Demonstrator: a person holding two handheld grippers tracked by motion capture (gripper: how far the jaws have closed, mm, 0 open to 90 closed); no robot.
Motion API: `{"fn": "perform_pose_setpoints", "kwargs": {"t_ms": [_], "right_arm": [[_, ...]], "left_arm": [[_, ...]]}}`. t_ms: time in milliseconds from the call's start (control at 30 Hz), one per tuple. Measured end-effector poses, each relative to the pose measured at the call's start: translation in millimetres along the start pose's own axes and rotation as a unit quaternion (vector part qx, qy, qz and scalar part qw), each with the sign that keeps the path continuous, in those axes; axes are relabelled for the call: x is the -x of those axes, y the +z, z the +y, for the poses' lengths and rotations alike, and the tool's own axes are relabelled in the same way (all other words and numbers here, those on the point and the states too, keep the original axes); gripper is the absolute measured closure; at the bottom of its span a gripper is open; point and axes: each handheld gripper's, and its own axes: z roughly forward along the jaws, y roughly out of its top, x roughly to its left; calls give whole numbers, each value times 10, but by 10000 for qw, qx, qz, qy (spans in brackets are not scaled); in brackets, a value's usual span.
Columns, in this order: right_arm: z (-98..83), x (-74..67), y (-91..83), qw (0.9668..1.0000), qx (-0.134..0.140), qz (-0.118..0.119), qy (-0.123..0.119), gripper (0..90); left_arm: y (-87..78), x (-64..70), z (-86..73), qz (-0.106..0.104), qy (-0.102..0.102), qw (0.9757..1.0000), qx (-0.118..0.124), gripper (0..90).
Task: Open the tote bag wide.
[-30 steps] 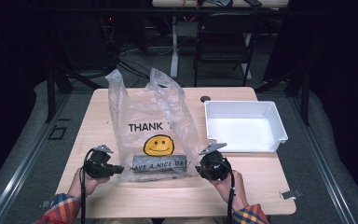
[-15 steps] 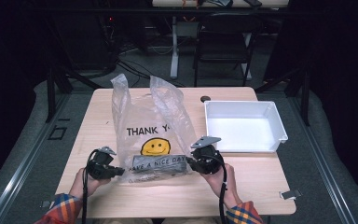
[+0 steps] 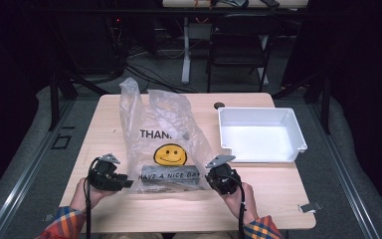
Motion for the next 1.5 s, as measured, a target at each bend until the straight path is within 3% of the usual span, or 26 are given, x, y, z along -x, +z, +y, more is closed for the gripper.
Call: {"fn": "perform_pose_setpoints", "kwargs": {"t_ms": [133, 233, 300, 433, 633, 733, 1233, 1367, 1500], "right_arm": [[-10, 20, 11, 10000, -45, -6, 46, 900], [-20, 20, 44, 9999, -135, 6, 64, 900], [-26, 25, 57, 9998, -191, 10, 67, 900], [-33, 33, 72, 9996, -268, 17, 78, 900], [-56, 56, 91, 9993, -354, 29, 110, 900], [-63, 57, 108, 9989, -444, 47, 136, 900], [-80, 68, 102, 9983, -538, 35, 226, 899], [-90, 88, 115, 9976, -638, 42, 251, 899], [-108, 104, 154, 9968, -733, 31, 331, 900]], "left_arm": [[-106, -34, 142, 187, -203, 9988, 401, 389], [-116, -89, 227, 184, -452, 9962, 716, 368], [-69, -101, 277, 102, -527, 9957, 760, 376], [59, -74, 334, 69, -465, 9971, 602, 481], [122, -63, 307, -100, -349, 9983, 460, 798], [151, -54, 282, -133, -277, 9989, 366, 900], [80, 70, 94, -297, -78, 9994, 133, 900], [73, 97, 60, -283, -5, 9996, 41, 900], [133, 96, 40, -135, 124, 9997, -169, 900]]}}
